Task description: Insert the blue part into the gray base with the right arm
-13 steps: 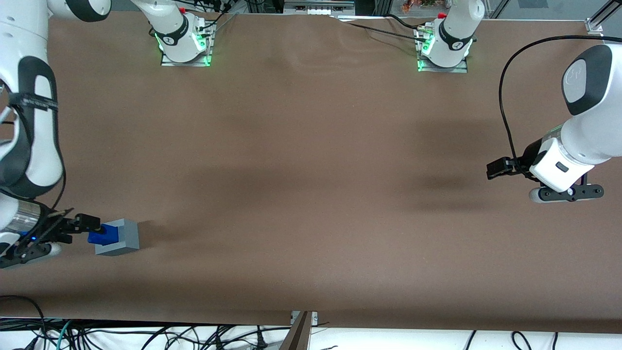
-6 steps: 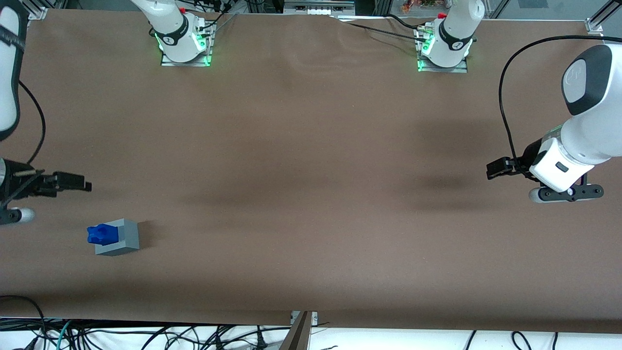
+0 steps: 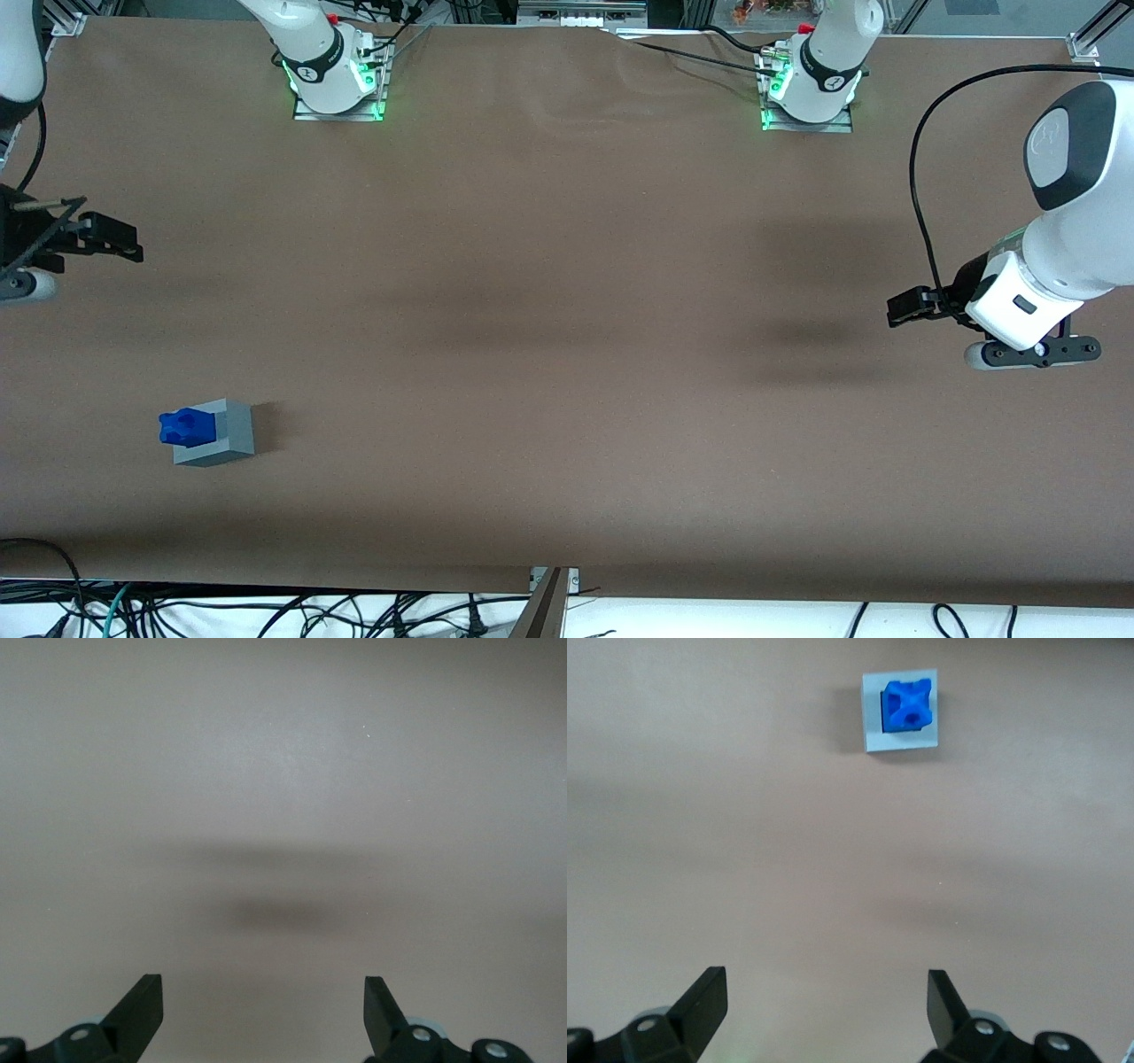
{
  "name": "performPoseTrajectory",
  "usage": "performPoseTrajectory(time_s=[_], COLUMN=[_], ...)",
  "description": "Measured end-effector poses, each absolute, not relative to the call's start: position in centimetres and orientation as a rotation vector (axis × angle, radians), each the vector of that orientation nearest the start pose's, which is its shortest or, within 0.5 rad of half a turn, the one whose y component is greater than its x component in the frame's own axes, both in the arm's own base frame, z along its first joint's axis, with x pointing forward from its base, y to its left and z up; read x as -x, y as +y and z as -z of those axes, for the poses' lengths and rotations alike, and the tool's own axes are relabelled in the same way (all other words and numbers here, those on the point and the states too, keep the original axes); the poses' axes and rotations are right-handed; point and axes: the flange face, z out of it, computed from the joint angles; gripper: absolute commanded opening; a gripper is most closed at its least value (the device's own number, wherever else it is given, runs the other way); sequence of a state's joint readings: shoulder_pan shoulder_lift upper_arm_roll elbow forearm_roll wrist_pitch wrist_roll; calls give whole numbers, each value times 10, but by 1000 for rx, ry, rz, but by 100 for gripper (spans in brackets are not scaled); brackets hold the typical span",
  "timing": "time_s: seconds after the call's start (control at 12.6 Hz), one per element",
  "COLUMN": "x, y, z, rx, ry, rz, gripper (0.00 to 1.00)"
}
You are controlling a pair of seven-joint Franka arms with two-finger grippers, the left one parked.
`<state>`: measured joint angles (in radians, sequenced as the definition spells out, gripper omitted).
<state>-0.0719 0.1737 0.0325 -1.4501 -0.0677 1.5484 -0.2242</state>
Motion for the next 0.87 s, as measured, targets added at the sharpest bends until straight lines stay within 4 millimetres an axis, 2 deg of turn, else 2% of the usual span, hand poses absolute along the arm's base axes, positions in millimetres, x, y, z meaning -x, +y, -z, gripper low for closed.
performPoseTrajectory(time_s=[0.16, 0.4, 0.63, 0.87], x=[-589, -572, -571, -572], y=[-34, -32, -32, -35], z=[-597, -584, -575, -575], rx=[3188, 3189, 3198, 3187], ry=[-292, -267, -131, -106], rz=[-75, -108, -121, -109], gripper=[100, 100, 100, 100])
